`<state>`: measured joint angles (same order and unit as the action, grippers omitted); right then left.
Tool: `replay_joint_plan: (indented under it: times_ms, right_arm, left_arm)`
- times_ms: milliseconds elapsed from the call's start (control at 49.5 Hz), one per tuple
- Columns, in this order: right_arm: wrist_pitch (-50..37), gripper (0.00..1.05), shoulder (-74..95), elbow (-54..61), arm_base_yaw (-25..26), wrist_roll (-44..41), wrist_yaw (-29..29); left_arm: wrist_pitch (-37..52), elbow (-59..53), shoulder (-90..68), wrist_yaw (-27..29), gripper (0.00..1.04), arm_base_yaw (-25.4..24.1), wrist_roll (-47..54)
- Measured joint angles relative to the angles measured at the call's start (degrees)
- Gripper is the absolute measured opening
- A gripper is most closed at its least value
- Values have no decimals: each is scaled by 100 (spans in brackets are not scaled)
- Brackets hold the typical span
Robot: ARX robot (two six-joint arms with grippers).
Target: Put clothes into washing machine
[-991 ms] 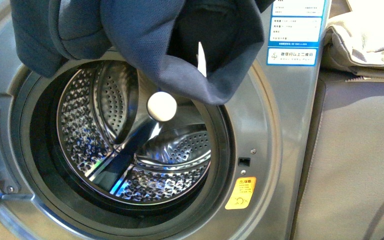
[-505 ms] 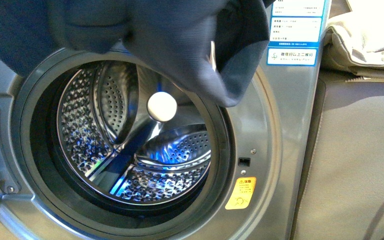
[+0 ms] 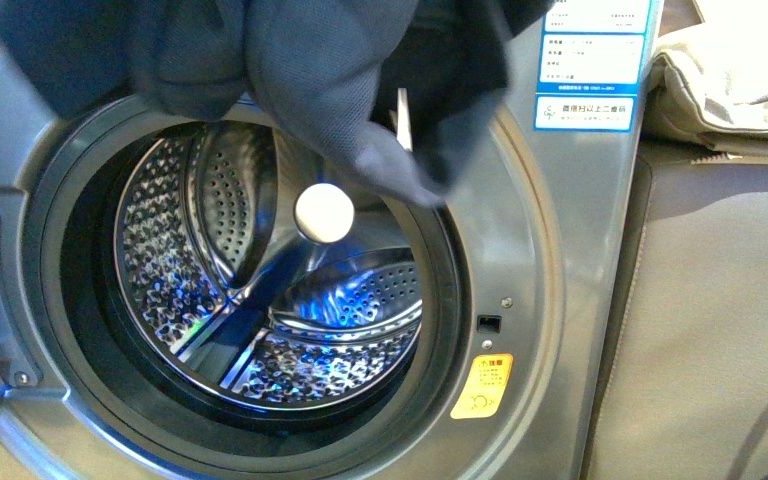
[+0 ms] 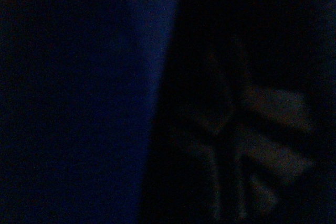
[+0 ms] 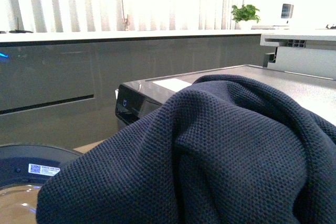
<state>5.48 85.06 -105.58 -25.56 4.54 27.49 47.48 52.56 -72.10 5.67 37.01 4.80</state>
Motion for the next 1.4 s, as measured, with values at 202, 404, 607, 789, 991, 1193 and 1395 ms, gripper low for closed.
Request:
replay_joint_plan:
  times_ms: [202,404,607,789,991,1193,1395]
  right_arm:
    - [0,9,0,0,0,0,0]
    - [0,9,0,0,2,0,-4]
    - [0,9,0,0,2,-2,-22]
    - [0,9,0,0,2,-2,-22]
    - [0,11,0,0,2,-11,-20]
    - [0,44,-9,0,2,-4,-11]
    - [0,85,-9,0,2,-2,0]
  left_arm:
    - [26,308,-302,142,98,219,20]
    - [87,627,-612,245,98,308,13]
    - [216,975,-933,588,98,170,-101]
    - [352,977,-968,686,77,20,-273]
    - [433,911,-966,756,45,-155,-339]
    - [431,857,-964,789,15,-262,-337]
    - [431,280,-717,503,6,-525,-282]
